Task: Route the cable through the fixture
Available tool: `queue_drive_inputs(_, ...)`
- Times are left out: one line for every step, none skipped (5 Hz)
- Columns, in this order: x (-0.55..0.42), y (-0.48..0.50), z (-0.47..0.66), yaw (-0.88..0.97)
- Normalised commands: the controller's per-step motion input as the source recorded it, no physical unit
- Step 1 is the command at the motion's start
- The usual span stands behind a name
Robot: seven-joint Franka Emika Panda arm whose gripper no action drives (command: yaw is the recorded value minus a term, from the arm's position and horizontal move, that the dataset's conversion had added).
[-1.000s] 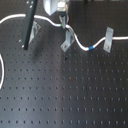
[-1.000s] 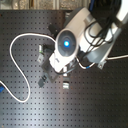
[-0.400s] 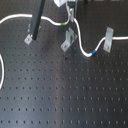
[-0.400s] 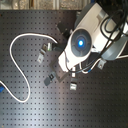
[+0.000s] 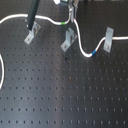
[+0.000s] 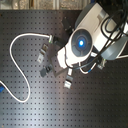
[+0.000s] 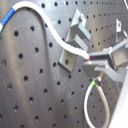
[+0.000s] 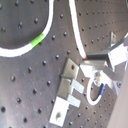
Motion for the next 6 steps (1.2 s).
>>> queue_drive_inputs(-0.013,0.027,0.06,0.98)
queue_drive_inputs(-0.011,0.03,0.0,0.98)
queue_drive_inputs(-0.029,0.189,0.0,0.89)
queue_drive_inputs(0.007,0.304,0.0,0.83)
queue_drive_inputs(0.248,0.09,-0.14,0.69)
queue_drive_inputs(0.011,-0.33,-0.18,0.13)
